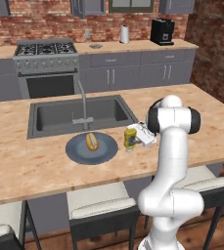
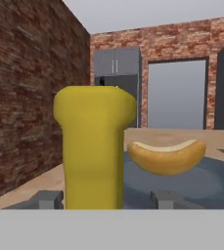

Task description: Move the hot dog bun to the plate on the dining table and place the condiment next to that plate. Then navigate to the fridge and take the sausage and place it on the plate as well.

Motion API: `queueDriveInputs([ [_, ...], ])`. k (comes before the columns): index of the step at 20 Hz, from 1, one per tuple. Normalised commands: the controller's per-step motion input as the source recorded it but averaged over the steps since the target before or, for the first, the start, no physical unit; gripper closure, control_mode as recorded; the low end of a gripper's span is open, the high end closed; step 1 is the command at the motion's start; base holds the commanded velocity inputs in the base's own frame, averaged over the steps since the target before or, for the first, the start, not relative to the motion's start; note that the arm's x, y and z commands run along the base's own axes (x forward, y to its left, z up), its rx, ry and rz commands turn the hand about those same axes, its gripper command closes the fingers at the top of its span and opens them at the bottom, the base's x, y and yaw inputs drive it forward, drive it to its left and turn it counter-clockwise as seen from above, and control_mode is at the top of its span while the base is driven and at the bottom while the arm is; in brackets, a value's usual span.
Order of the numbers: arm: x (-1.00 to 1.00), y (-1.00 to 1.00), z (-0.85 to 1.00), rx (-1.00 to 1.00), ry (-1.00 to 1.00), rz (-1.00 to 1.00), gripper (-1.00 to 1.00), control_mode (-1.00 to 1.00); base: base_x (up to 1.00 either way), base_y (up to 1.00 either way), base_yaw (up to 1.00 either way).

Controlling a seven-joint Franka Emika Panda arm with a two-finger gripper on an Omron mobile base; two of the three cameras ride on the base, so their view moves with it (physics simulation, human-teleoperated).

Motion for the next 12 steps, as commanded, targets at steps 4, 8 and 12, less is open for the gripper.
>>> queueDriveInputs([
  [4, 0.0, 0.0, -0.06, 0.0, -0.01, 0.0, -1.0, -1.0, 0.0, 0.0, 0.0],
  [8, 0.0, 0.0, 0.0, 0.0, 0.0, 0.0, -1.0, -1.0, 0.0, 0.0, 0.0],
  [12, 0.13, -0.02, 0.0, 0.01, 0.0, 0.0, -1.0, -1.0, 0.0, 0.0, 0.0],
])
